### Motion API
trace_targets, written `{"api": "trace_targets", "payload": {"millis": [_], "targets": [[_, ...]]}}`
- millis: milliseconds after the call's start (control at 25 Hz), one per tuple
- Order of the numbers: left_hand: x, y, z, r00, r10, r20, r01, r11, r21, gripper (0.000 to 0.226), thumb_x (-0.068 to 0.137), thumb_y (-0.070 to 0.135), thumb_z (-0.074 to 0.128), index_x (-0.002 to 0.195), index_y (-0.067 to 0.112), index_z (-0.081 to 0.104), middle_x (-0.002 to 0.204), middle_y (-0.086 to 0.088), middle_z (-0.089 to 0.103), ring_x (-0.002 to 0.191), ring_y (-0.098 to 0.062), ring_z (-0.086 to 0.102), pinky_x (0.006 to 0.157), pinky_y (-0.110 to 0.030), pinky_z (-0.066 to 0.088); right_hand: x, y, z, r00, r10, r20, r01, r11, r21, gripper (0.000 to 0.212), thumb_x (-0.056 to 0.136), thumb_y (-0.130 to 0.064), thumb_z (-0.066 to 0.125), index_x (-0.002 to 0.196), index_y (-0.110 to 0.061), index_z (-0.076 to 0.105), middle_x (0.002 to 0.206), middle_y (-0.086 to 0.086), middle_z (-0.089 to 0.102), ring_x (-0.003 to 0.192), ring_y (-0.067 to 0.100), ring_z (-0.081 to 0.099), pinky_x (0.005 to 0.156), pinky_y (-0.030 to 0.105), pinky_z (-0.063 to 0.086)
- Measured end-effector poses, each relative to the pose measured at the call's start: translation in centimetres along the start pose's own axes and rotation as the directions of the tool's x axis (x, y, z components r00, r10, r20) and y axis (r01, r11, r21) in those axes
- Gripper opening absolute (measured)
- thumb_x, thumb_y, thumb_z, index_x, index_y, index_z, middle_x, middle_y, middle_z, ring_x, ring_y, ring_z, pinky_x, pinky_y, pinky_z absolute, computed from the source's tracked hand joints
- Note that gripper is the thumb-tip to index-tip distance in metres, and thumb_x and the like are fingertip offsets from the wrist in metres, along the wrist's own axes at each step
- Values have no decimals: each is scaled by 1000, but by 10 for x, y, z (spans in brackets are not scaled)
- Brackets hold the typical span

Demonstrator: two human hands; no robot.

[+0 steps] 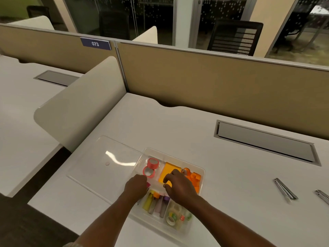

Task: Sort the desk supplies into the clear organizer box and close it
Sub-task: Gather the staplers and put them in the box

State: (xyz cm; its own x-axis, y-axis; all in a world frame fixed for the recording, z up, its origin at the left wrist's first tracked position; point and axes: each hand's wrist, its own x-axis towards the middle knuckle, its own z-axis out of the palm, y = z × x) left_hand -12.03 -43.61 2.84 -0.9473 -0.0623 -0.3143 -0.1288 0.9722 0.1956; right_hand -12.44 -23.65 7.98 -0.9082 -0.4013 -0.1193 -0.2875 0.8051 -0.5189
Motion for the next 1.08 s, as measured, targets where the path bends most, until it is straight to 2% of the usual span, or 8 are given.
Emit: {"api": "trace_targets", "payload": {"millis": [120, 240, 400, 480, 560, 760, 920, 1080], "targets": [[-3, 5, -5, 999, -37, 26, 37, 999, -6, 20, 92, 32, 54, 90, 15, 66, 92, -3, 69, 78, -16, 62, 68, -23, 44, -16, 16, -9, 1000, -8, 5, 8, 1000, 12, 21, 95, -38, 57, 110, -27, 65, 114, -3, 57, 110, 19, 56, 85, 32, 48], [-6, 7, -8, 998, -60, 18, 60, 998, -9, 12, 90, 20, 56, 91, 12, 64, 93, -5, 69, 80, -19, 63, 67, -24, 45, -29, 29, -16, 1000, -7, 22, 6, 1000, 22, 21, 95, -38, 57, 111, -27, 66, 120, -1, 58, 120, 20, 53, 82, 30, 46], [-19, 18, -6, 989, -68, -133, 74, 996, 40, 20, 91, 28, 59, 107, 16, 61, 99, -4, 61, 80, -19, 63, 72, -28, 53, -42, 41, -22, 1000, 19, 21, -20, 1000, 10, 23, 94, -40, 58, 113, -29, 64, 118, -5, 58, 105, 17, 58, 81, 31, 47], [-24, 31, -5, 976, -55, -210, 71, 995, 70, 26, 87, 20, 61, 112, 13, 60, 100, -9, 59, 79, -23, 62, 64, -31, 52, -48, 48, -25, 1000, 26, 8, -26, 1000, 10, 24, 94, -41, 58, 114, -29, 64, 117, -5, 58, 103, 17, 58, 80, 29, 45], [-26, 48, -7, 964, 1, -266, 26, 995, 101, 26, 82, 16, 65, 107, 10, 61, 98, -11, 60, 76, -24, 60, 57, -31, 49, -55, 58, -29, 999, 33, -15, -33, 999, 10, 25, 94, -41, 58, 114, -29, 64, 116, -4, 58, 102, 18, 59, 79, 29, 45], [-24, 125, -8, 942, 156, -297, -151, 988, 42, 22, 84, 27, 63, 101, 13, 62, 106, -11, 61, 91, -28, 60, 66, -36, 52, -79, 92, -50, 988, 117, -104, -114, 993, 40, 23, 93, -41, 57, 112, -29, 63, 112, -4, 59, 99, 16, 60, 79, 30, 48], [-28, 207, 8, 908, 314, -277, -317, 948, 35, 19, 82, 29, 63, 95, 16, 61, 98, -7, 59, 89, -26, 57, 65, -35, 47, -110, 138, -76, 963, 221, -156, -213, 975, 66, 23, 94, -40, 55, 113, -29, 62, 113, -4, 58, 99, 15, 61, 83, 31, 50], [-34, 287, 31, 874, 422, -241, -427, 904, 35, 20, 86, 35, 60, 98, 19, 59, 103, -2, 58, 90, -19, 56, 66, -28, 46, -153, 193, -99, 918, 343, -198, -331, 939, 89, 24, 95, -39, 55, 114, -27, 62, 114, -4, 57, 100, 16, 60, 85, 31, 50]]}}
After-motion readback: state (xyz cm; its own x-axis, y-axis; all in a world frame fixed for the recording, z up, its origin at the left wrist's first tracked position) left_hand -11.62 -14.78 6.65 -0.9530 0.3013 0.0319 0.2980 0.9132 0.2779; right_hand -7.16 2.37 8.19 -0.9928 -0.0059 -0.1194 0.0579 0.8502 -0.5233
